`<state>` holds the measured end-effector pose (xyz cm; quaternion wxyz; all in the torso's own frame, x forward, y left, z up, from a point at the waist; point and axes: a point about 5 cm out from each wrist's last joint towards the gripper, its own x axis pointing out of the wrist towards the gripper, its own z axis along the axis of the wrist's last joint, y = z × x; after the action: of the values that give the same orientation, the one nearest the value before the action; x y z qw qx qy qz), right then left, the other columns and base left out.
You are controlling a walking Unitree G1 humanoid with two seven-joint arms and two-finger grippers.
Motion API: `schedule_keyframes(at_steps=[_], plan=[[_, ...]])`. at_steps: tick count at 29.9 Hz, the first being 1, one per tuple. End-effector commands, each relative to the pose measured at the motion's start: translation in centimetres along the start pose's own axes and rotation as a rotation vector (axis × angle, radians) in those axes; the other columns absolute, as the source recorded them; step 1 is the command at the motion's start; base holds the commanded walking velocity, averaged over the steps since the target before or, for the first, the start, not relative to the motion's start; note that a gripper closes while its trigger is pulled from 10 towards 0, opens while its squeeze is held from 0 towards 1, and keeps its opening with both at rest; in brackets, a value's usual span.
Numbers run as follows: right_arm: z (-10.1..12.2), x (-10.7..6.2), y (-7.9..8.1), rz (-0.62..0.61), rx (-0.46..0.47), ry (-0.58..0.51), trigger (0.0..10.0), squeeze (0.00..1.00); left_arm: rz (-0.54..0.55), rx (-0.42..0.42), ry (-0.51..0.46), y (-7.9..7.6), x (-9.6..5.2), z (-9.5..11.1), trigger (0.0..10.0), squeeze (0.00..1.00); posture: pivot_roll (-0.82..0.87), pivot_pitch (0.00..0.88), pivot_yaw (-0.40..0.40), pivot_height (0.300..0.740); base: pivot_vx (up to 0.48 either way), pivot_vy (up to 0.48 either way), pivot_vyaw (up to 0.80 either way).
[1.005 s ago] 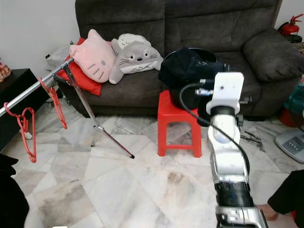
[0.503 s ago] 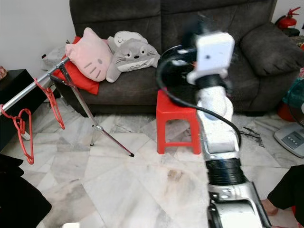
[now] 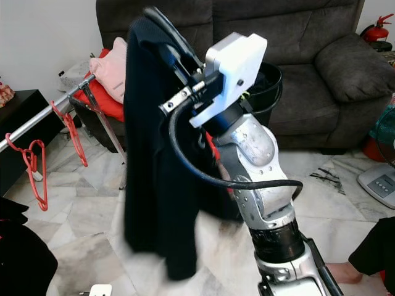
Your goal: Hang hanger
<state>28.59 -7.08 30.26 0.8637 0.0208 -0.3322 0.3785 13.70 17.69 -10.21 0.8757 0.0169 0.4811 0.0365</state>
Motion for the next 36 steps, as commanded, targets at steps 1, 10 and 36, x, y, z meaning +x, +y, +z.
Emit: schedule_keyframes(at_steps=[1, 10, 36], plan=[[-2.4, -1.1, -1.4, -0.106, -0.026, 0.132, 10.0, 0.0, 0.023, 0.0, 0.023, 1.3, -0.2, -0.7, 10.0, 0.0, -0.24, 0.0, 0.17, 0.732, 0.0, 0.0, 0.0], [-9.4, -8.7, -6.3, -0.625, -0.019, 0.55, 10.0, 0.0, 0.031, 0.002, 0.011, 2.8, 0.0, 0.3, 10.0, 0.0, -0.23, 0.0, 0.169, 0.732, 0.0, 0.0, 0.0], [-11.6, -11.4, -5.3, -0.661, -0.089, 0.652, 10.0, 0.0, 0.028, 0.002, 0.013, 2.7, 0.1, 0.8, 10.0, 0.0, -0.21, 0.0, 0.146, 0.732, 0.0, 0.0, 0.24]])
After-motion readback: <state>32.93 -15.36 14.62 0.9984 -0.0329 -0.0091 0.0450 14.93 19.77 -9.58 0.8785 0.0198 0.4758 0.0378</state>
